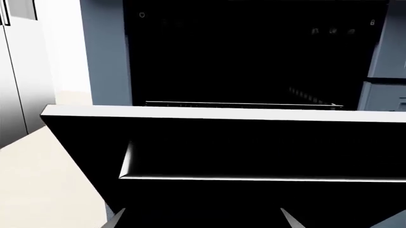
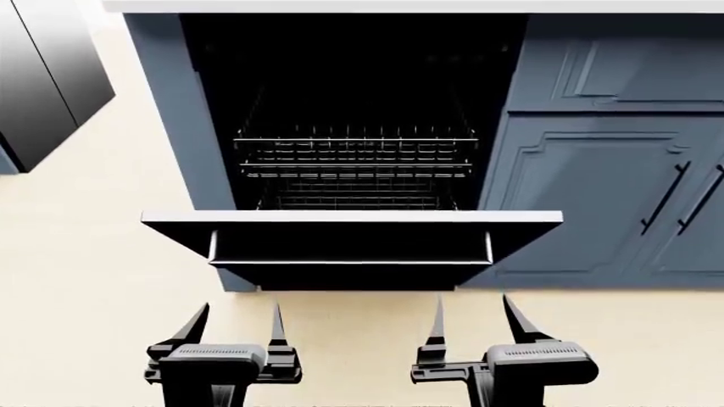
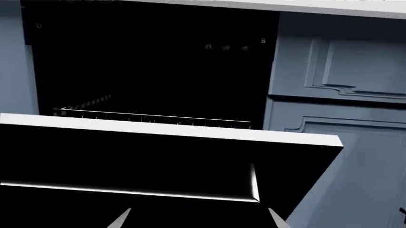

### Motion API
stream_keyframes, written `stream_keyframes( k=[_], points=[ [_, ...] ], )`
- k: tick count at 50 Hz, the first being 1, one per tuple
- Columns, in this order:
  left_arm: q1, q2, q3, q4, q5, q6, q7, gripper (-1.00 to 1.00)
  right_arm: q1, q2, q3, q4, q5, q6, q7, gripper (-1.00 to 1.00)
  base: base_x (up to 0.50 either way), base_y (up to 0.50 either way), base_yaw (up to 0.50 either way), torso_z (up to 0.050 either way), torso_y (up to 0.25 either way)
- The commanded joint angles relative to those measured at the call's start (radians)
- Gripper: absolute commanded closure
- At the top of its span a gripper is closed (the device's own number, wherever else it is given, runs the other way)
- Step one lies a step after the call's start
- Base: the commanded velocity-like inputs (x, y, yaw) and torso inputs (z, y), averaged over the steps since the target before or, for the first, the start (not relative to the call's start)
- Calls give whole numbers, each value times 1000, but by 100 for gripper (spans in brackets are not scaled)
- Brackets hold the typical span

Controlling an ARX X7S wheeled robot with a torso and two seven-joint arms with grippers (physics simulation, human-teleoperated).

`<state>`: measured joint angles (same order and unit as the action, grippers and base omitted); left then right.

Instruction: Close the dishwasher door

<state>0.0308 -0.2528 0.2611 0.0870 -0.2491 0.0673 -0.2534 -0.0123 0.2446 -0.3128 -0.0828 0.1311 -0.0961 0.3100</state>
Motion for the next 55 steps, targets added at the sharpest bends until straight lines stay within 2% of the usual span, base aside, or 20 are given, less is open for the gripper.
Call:
stream_keyframes(
  k=[1, 55],
  points=[
    [0, -4, 4, 0, -4, 2, -3, -100, 3, 4, -5, 1, 2, -1, 5, -100, 0, 0, 0, -50, 0],
    [-8, -17, 25, -1, -13, 7, -24, -100, 9, 20, -24, -1, 13, 0, 27, -100, 0, 0, 0, -50, 0]
  ],
)
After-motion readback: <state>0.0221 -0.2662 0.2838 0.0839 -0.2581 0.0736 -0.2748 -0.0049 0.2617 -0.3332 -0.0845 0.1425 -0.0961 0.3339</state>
